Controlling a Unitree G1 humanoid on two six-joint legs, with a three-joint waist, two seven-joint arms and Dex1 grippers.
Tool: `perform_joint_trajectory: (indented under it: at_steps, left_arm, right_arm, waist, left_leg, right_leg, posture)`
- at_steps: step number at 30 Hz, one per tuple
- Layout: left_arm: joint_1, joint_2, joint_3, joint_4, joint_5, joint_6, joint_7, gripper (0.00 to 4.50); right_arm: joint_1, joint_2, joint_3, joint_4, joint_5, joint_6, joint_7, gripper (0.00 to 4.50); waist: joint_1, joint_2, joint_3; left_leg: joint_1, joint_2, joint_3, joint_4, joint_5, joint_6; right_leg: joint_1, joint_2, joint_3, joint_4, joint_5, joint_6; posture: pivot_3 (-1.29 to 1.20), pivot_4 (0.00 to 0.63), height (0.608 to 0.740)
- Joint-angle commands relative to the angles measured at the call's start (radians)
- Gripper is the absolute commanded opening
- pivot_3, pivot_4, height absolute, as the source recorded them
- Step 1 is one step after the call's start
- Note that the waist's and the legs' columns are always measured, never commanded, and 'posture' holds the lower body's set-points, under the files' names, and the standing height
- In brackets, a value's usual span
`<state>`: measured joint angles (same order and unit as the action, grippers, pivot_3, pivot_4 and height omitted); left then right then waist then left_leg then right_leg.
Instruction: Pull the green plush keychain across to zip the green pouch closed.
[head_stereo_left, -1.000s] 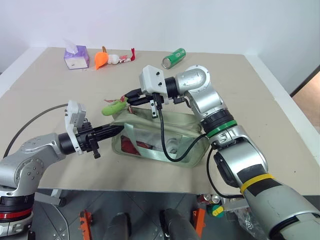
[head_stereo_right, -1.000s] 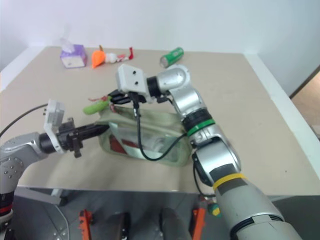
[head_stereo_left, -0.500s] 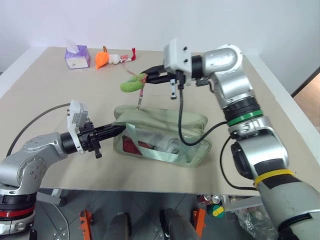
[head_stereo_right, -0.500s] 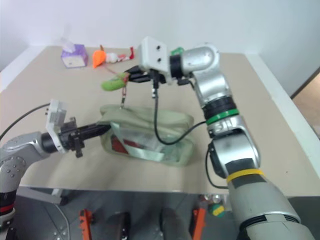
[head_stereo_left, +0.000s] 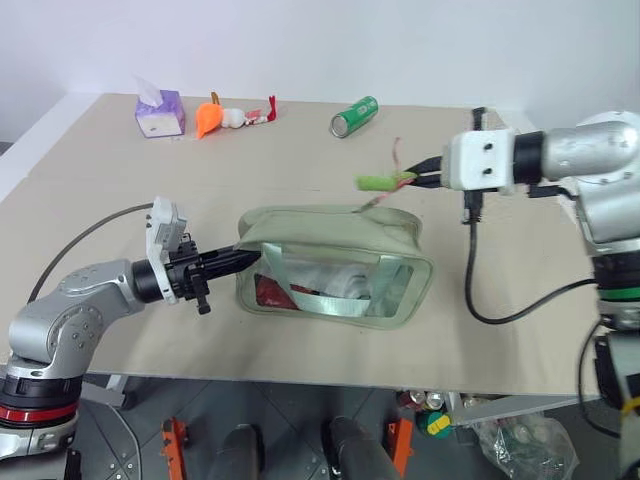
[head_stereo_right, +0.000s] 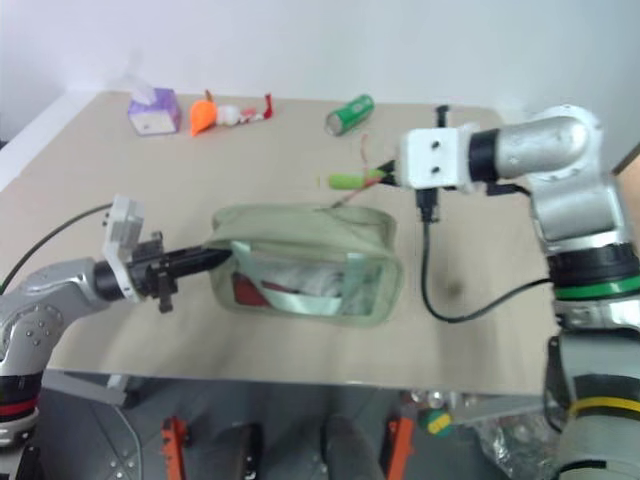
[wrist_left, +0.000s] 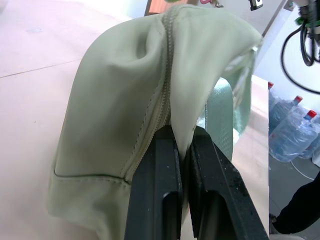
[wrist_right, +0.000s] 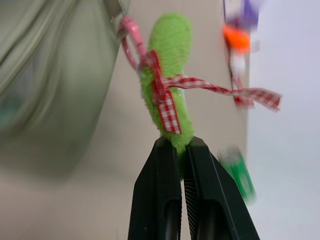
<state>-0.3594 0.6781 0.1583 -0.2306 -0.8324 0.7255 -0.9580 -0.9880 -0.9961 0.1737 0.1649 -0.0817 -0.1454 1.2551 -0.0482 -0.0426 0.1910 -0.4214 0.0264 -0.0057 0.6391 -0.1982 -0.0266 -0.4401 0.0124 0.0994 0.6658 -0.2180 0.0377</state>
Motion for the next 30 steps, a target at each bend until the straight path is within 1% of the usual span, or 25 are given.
perform_joint_trajectory:
  at_steps: [1,3,4,6,8,10,12,15,16,19,22,24,26,27,28,29,30]
  left_arm:
    - [-0.010,0.000,-0.008,0.003,0.002,-0.005,-0.020,0.00]
    - [-0.009,0.000,-0.010,0.004,0.004,-0.006,-0.024,0.00]
    - [-0.008,0.000,-0.010,0.005,0.004,-0.007,-0.024,0.00]
    - [-0.006,0.000,-0.004,0.010,0.004,-0.011,-0.021,0.00]
    - [-0.005,0.000,0.003,0.016,0.001,-0.014,-0.019,0.00]
    - [-0.003,0.000,0.009,0.018,-0.003,-0.014,-0.018,0.00]
    - [-0.003,-0.003,0.015,0.021,-0.008,-0.012,-0.014,0.00]
    - [-0.002,-0.007,0.017,0.018,-0.018,-0.005,-0.008,0.00]
    - [-0.004,-0.007,0.016,0.017,-0.019,-0.003,-0.006,0.00]
    - [-0.005,-0.006,0.015,0.013,-0.021,0.001,-0.004,0.00]
    - [-0.004,-0.005,0.018,0.014,-0.022,0.003,-0.004,0.00]
    - [0.001,-0.006,0.023,0.009,-0.028,0.010,0.006,0.00]
    - [0.007,-0.005,0.032,0.006,-0.040,0.034,0.025,0.00]
    - [0.009,-0.006,0.037,0.005,-0.042,0.041,0.037,0.00]
    - [0.010,-0.007,0.040,0.005,-0.041,0.045,0.046,0.00]
    - [0.011,-0.007,0.042,0.006,-0.036,0.043,0.051,0.00]
    - [0.012,-0.006,0.043,0.008,-0.035,0.043,0.056,0.00]
  right_arm:
    - [0.029,-0.132,-0.088,-0.064,-0.062,0.028,-0.021,0.02]
    - [0.091,-0.202,-0.108,-0.114,-0.064,0.092,0.005,0.02]
    - [0.151,-0.242,-0.122,-0.145,-0.057,0.116,0.024,0.02]
    - [0.288,-0.289,-0.155,-0.207,-0.037,0.186,0.038,0.02]
    - [0.406,-0.290,-0.173,-0.244,-0.037,0.215,0.012,0.02]
    - [0.508,-0.260,-0.158,-0.249,-0.073,0.211,-0.048,0.02]
    - [0.566,-0.196,-0.110,-0.224,-0.117,0.181,-0.128,0.02]
    - [0.605,-0.071,-0.024,-0.143,-0.190,0.105,-0.248,0.02]
    - [0.612,-0.055,0.000,-0.122,-0.213,0.076,-0.261,0.02]
    - [0.602,-0.024,0.027,-0.074,-0.224,0.044,-0.271,0.02]
    - [0.589,-0.011,0.061,-0.041,-0.237,0.002,-0.260,0.02]
    - [0.590,0.006,0.065,-0.042,-0.204,-0.007,-0.233,0.02]
    - [0.583,0.023,0.047,-0.067,-0.164,0.042,-0.208,0.02]
    - [0.571,0.038,0.018,-0.083,-0.121,0.097,-0.198,0.02]
    - [0.560,0.049,-0.007,-0.096,-0.081,0.149,-0.187,0.52]
    - [0.548,0.058,-0.036,-0.110,-0.032,0.202,-0.168,0.69]
    - [0.538,0.066,-0.063,-0.127,0.025,0.264,-0.143,0.99]
  waist:
    - [-0.001,0.000,0.000]
    - [0.000,0.000,0.000]
    - [0.001,0.000,0.000]
    - [0.001,0.000,0.000]
    - [0.001,0.000,0.000]
    - [-0.001,0.001,-0.001]
    - [-0.003,0.001,-0.001]
    - [-0.007,0.000,-0.002]
    - [-0.008,0.001,-0.001]
    - [-0.012,0.000,-0.002]
    - [-0.022,-0.002,-0.002]
    - [-0.025,-0.002,-0.002]
    - [-0.027,-0.004,-0.003]
    - [-0.029,-0.004,-0.003]
    - [-0.031,-0.004,-0.003]
    - [-0.032,-0.004,-0.003]
    - [-0.032,-0.003,-0.003]
  left_leg:
    - [0.000,0.000,0.001,0.000,0.000,0.000]
    - [0.000,0.000,0.001,0.000,0.000,0.000]
    - [0.000,0.000,0.001,0.000,0.000,0.000]
    - [0.000,0.000,0.001,0.000,0.000,0.000]
    - [0.001,0.000,0.001,-0.001,0.000,0.000]
    - [0.001,0.000,0.002,0.000,0.000,0.000]
    - [0.003,0.000,0.003,0.001,0.000,0.000]
    - [0.008,0.001,0.005,0.001,0.000,0.001]
    - [0.008,0.001,0.005,0.002,0.000,0.001]
    - [0.009,0.000,0.007,0.001,0.002,0.001]
    - [0.015,0.001,0.008,0.002,0.002,0.001]
    - [0.018,0.000,0.008,0.002,0.002,0.001]
    - [0.019,0.001,0.007,0.002,0.002,0.001]
    - [0.019,0.001,0.007,0.001,0.002,0.001]
    - [0.019,0.001,0.007,0.001,0.002,0.001]
    - [0.019,0.001,0.007,0.001,0.002,0.001]
    - [0.019,0.001,0.006,0.001,0.002,0.001]
  right_leg:
    - [0.000,0.000,0.001,0.000,0.000,0.000]
    - [0.000,0.000,0.001,0.000,-0.001,0.000]
    - [0.000,0.000,0.001,0.000,-0.001,0.000]
    - [0.000,0.000,0.001,0.000,-0.001,0.001]
    - [0.001,0.000,0.001,0.000,-0.001,0.001]
    - [0.000,0.000,0.002,0.000,0.000,0.001]
    - [0.002,0.001,0.004,0.001,0.000,0.000]
    - [0.004,0.002,0.006,0.001,0.001,-0.003]
    - [0.005,0.002,0.006,0.001,0.001,-0.003]
    - [0.005,0.002,0.009,0.001,0.002,-0.002]
    - [0.012,0.002,0.010,0.000,0.002,-0.002]
    - [0.015,0.002,0.010,-0.001,0.002,-0.002]
    - [0.016,0.002,0.009,-0.001,0.002,-0.002]
    - [0.016,0.002,0.009,-0.001,0.002,-0.002]
    - [0.016,0.002,0.009,0.000,0.002,-0.002]
    - [0.016,0.003,0.009,0.000,0.002,-0.002]
    - [0.016,0.003,0.009,0.000,0.002,-0.002]
  posture:
    - [0.00,0.150,0.740]
    - [0.00,0.150,0.740]
    - [0.00,0.150,0.740]
    - [0.00,0.150,0.740]
    - [0.00,0.150,0.740]
    - [0.00,0.150,0.740]
    - [0.00,0.150,0.740]
    - [0.00,0.150,0.740]
    - [0.00,0.150,0.740]
    - [0.00,0.150,0.740]
    - [0.00,0.150,0.740]
    - [0.00,0.150,0.740]
    - [0.00,0.150,0.740]
    - [0.00,0.150,0.740]
    - [0.00,0.150,0.740]
    - [0.00,0.150,0.740]
    - [0.00,0.150,0.740]
